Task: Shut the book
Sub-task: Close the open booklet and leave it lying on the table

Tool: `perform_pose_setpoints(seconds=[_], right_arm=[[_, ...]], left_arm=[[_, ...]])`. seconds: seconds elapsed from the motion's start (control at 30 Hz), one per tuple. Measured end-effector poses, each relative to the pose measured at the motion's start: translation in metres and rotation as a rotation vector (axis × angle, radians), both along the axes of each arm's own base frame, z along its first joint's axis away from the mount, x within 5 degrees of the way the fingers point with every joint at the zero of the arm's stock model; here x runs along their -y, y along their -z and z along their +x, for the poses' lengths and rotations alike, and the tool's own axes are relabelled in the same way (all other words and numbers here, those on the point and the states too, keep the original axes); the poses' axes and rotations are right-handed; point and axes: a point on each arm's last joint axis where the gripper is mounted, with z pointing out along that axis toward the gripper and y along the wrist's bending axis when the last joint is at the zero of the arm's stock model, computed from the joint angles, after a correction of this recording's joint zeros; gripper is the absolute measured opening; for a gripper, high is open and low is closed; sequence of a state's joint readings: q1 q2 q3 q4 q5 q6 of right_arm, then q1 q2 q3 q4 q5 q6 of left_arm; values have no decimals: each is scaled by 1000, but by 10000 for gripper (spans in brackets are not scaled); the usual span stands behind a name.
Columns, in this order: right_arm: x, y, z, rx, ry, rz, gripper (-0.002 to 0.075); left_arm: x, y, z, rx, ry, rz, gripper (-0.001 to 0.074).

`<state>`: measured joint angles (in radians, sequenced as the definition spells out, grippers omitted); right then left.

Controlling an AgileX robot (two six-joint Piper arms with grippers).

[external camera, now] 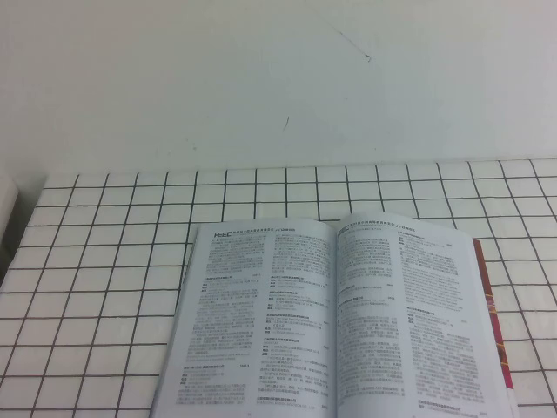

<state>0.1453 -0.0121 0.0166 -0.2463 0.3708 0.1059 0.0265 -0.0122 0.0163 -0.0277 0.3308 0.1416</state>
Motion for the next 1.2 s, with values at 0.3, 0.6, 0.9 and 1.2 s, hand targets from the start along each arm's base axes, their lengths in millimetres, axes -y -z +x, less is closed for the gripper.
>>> perform_pose_setpoints(seconds=[0.3,0.6,0.9,1.2], right_arm=[[0,0,0,-1,7,21,-3],[0,0,0,-1,8,23,-3],[0,0,0,-1,10,29,-3],[0,0,0,-1,10,29,-3]], left_arm=[[1,0,0,1,3,-36,-4],[1,0,0,1,3,-39,-4],[1,0,0,1,3,-40,-4],[1,0,0,1,3,-40,-4]])
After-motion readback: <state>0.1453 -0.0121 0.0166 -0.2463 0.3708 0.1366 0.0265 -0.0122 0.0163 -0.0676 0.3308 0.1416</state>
